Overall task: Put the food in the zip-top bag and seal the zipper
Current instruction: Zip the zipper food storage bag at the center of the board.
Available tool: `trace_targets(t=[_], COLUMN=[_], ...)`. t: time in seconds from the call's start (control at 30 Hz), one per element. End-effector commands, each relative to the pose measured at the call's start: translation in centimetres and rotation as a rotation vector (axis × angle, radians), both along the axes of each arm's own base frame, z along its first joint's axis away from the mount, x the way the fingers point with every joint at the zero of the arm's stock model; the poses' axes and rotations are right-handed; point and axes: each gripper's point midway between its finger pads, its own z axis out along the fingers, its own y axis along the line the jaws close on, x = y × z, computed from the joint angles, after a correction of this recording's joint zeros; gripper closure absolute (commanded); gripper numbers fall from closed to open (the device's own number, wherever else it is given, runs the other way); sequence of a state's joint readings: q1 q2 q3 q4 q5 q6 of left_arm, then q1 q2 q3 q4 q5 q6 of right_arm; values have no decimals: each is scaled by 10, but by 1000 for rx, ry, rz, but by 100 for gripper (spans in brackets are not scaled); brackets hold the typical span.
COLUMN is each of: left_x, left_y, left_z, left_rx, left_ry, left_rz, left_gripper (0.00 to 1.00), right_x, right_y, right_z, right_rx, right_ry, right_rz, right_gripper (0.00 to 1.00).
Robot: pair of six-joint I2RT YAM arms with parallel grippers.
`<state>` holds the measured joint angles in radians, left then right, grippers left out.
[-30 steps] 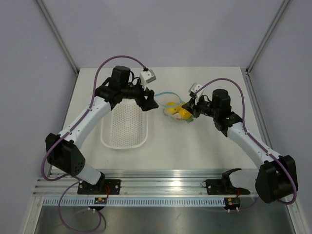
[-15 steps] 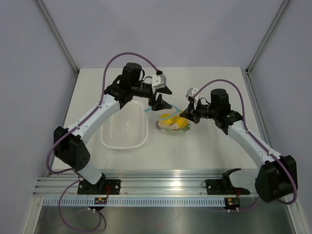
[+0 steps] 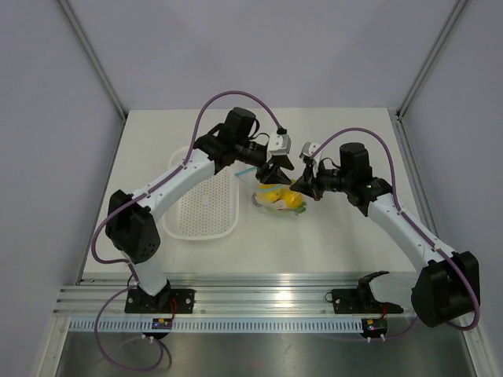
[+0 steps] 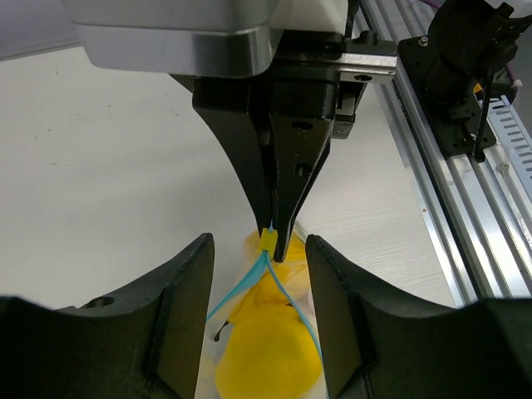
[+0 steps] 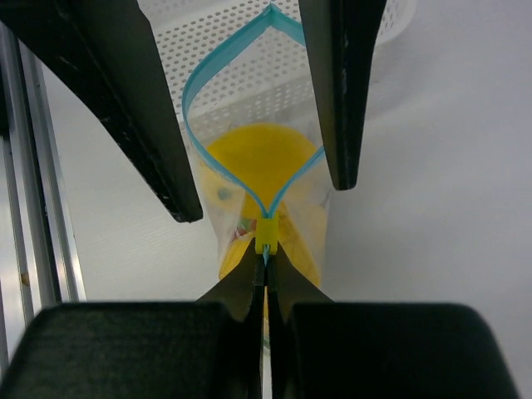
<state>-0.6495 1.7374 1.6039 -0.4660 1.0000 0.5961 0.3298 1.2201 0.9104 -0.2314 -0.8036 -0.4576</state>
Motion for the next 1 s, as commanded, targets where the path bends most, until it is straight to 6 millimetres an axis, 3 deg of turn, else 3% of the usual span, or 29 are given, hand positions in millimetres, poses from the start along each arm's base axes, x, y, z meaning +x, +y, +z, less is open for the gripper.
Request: trace_targets(t=[0.0,0.53,0.77,0.87,0.97], left_x=[-5,-6,-9,-11,-14], left_y=[-8,-15,-13,-13,-9], left_z=[6,-16,-17,-16,-18], left_rx=[-40,-3,0,1,15], left_ry=[-18,56,70,72,75], left_rz=[-50,-54,-64,-67,-71], left_gripper=[51,61,79,99,100], right_x=[2,3,3,5,8], right_y=[3,2,1,-1,-4], right_z=[34,35,35,33,34], right_rx=[35,33,29,23,16], right_ry=[-101,-110,-113,-115,-121], right_rz=[23,19,10,-1,-28], right_gripper=[100,100,100,100,100])
